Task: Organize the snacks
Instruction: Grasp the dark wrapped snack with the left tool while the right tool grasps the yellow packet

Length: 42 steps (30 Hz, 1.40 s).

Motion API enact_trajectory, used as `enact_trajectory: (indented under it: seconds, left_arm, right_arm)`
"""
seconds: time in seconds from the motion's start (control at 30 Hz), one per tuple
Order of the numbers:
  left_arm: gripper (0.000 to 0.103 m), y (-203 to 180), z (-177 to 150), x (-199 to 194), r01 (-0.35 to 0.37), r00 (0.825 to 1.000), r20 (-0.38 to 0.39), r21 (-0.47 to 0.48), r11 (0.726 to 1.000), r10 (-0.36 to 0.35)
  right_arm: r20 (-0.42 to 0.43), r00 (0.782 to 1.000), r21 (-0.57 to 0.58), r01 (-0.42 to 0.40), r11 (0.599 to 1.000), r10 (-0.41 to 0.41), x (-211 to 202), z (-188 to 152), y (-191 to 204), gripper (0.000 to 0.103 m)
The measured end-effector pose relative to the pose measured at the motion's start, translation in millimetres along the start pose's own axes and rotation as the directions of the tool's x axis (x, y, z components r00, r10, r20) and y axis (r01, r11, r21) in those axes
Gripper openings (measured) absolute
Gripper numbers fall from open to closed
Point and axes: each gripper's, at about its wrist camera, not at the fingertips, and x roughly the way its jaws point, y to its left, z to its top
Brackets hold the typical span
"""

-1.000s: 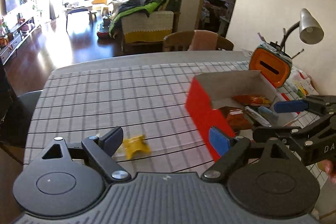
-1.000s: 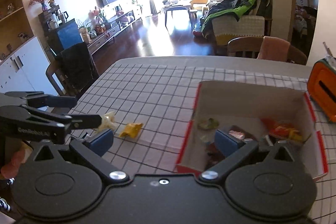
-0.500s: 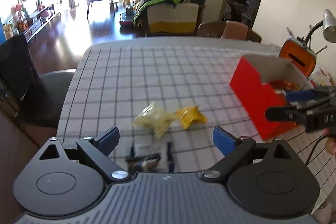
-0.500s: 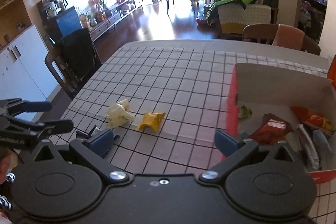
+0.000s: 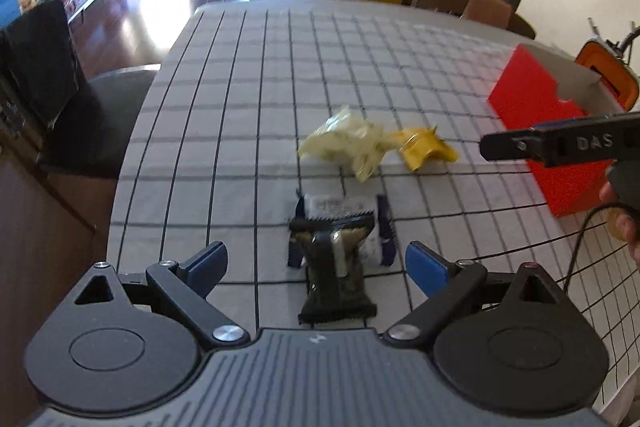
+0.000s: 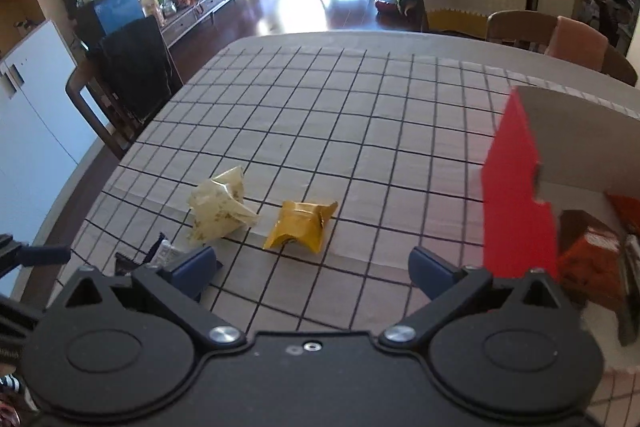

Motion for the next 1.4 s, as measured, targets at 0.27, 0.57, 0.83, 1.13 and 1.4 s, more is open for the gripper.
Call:
enact_trajectory:
  seconds: [0.27, 0.57, 0.83, 1.13, 1.4]
  left_arm:
    - [0.096, 2.8, -3.7, 17.3, -0.010, 0.999, -0.046, -0.008, 1.000, 0.010]
    - [0.086, 0.9, -5.5, 33.3, -0.003, 0.996, -0.089, -0.019, 1.000, 0.002]
    - [0.056, -9.2, -4.7, 42.1, -0.013, 0.994, -0.111, 0.022, 1.000, 0.016]
    - [0.034, -4.4, -5.3, 44.3, 0.007, 0.991, -0.134, -0.019, 1.000, -0.009]
    - [0.032, -0.5, -5.6, 41.5, -0.001, 0.990, -0.138, -0.043, 0.999, -0.005]
  right_arm:
    - [-0.065, 0.996, -0.053, 0.051, 0.997, -0.054, 51.0, 13.9, 12.3, 0.103]
    - [-0.120, 0.989, -0.091, 0.076, 0.993, -0.087, 82.9, 14.8, 16.3, 0.088]
    - [-0.117, 0.989, -0.086, 0.081, 0.993, -0.090, 90.1, 15.7, 16.5, 0.071]
    - [-0.090, 0.993, -0.122, 0.069, 0.990, -0.080, 85.1, 13.2, 19.9, 0.044]
    - [-0.049, 0.998, -0.062, 0.035, 0.997, -0.038, 65.5, 2.2, 10.5, 0.042]
